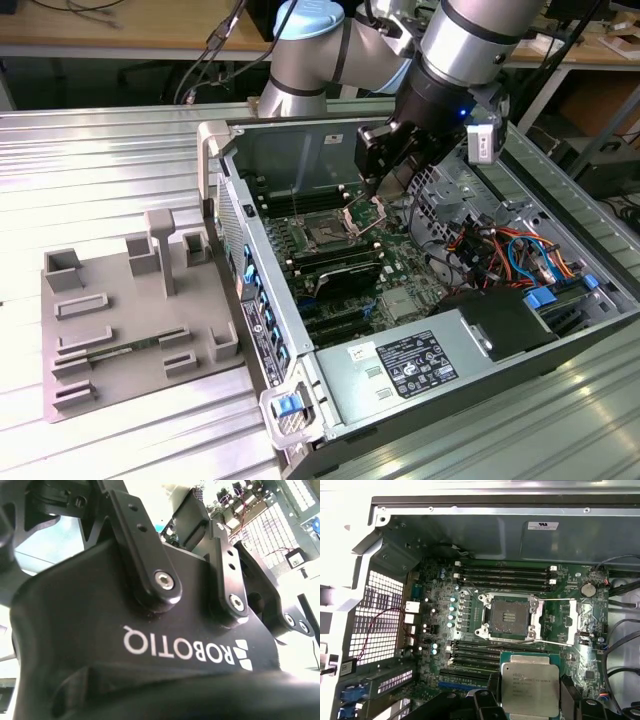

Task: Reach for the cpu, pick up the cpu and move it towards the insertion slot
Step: 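Pick up the cpu and move it towards the insertion slot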

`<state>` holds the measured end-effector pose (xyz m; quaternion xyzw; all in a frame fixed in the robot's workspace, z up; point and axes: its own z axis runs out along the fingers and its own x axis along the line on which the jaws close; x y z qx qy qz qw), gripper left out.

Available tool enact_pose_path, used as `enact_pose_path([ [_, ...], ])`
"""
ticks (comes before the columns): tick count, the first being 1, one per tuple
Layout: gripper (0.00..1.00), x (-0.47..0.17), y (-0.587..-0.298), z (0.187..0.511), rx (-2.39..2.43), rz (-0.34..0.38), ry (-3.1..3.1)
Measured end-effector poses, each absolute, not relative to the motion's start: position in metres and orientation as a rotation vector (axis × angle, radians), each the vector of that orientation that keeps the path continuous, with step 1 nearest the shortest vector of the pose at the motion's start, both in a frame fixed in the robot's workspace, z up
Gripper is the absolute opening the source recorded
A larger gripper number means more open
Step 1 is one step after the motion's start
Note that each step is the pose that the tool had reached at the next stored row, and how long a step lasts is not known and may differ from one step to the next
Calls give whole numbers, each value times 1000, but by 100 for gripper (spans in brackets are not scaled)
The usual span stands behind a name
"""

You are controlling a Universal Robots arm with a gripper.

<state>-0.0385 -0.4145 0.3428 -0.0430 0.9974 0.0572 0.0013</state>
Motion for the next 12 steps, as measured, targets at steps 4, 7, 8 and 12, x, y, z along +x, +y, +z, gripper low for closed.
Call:
enact_pose_path([
  [4,55,-38,-414,342,-135,189,3130],
  [7,55,-38,-414,340,-135,198,3129],
  [8,55,-38,-414,340,-135,200,3129],
  [12,55,-38,-414,339,-135,210,3128],
])
